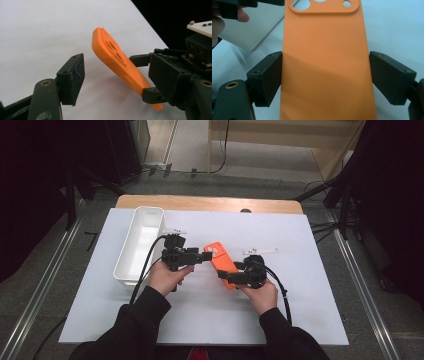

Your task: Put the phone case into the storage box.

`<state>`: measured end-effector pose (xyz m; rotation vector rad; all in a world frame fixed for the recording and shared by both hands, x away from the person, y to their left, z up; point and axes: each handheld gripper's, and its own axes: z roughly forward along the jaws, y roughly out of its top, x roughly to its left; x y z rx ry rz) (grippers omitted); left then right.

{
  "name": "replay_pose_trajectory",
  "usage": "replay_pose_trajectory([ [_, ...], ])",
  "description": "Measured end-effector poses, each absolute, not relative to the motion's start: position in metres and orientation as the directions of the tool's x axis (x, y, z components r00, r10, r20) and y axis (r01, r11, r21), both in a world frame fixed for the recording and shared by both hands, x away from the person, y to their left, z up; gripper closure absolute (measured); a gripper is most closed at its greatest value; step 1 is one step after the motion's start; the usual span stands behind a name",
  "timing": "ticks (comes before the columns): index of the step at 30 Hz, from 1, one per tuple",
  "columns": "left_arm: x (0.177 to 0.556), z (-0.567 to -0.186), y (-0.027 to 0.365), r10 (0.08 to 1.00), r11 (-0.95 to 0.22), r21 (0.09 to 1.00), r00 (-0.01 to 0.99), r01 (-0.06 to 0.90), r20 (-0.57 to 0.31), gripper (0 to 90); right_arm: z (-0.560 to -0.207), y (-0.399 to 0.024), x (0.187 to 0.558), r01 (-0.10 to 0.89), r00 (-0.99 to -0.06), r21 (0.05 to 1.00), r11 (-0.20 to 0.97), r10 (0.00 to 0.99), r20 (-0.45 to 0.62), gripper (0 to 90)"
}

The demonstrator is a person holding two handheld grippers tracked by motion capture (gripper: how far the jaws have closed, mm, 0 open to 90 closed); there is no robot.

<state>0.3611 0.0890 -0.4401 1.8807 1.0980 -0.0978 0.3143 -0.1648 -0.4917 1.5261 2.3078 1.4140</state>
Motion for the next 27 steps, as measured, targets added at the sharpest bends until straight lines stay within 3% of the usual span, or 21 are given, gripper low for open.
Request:
replay_pose_trajectory([
  [12, 0.3708, -0.4352, 0.085, 0.659, -0.15, 0.619, 0.544, 0.771, -0.519, 35.1, -0.4894, -0.1623, 0.3119, 0.696, -0.509, 0.714, 0.079, 0.755, 0.412, 14.4],
  [27, 0.3712, -0.4382, 0.0816, 0.662, -0.116, 0.619, 0.525, 0.776, -0.534, 39.5, -0.492, -0.1547, 0.3087, 0.699, -0.492, 0.714, 0.039, 0.751, 0.441, 14.4],
])
